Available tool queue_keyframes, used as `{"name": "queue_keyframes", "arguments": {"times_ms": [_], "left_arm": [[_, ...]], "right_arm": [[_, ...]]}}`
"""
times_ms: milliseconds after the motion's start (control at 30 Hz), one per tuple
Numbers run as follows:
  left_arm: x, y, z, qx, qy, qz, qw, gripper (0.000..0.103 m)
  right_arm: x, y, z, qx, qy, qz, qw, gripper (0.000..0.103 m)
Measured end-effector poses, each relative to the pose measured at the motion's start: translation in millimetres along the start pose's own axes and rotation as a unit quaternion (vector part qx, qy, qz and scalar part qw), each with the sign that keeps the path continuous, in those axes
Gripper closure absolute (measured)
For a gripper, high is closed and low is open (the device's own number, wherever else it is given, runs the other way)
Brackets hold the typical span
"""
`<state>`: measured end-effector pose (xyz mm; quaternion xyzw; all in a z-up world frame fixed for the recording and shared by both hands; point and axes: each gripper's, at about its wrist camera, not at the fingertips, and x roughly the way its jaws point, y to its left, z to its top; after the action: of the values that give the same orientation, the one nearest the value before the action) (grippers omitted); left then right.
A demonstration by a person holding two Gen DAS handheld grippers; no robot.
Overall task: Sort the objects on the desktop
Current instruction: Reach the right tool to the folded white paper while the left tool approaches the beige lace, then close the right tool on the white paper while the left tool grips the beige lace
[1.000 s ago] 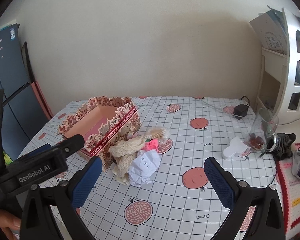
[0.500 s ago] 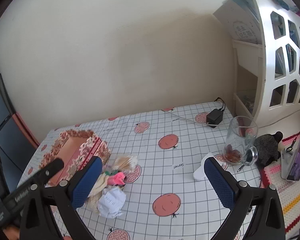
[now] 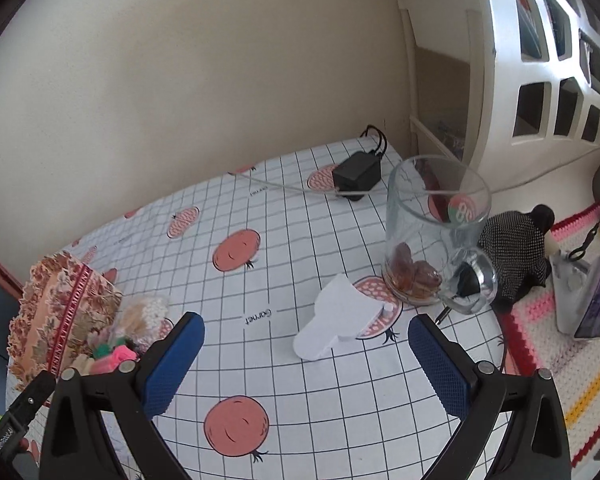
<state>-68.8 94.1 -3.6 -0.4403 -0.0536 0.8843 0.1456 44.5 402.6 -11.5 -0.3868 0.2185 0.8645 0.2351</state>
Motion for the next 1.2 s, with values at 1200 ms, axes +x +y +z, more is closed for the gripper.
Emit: {"name": "queue_keyframes", "arguments": {"times_ms": [1200], "left_arm": [[35, 37, -10, -0.067, 0.054, -0.012, 0.9962, 0.005]], "right_arm": [[109, -14, -9, 0.068, 0.043, -0.131, 0.988, 0.001]]}}
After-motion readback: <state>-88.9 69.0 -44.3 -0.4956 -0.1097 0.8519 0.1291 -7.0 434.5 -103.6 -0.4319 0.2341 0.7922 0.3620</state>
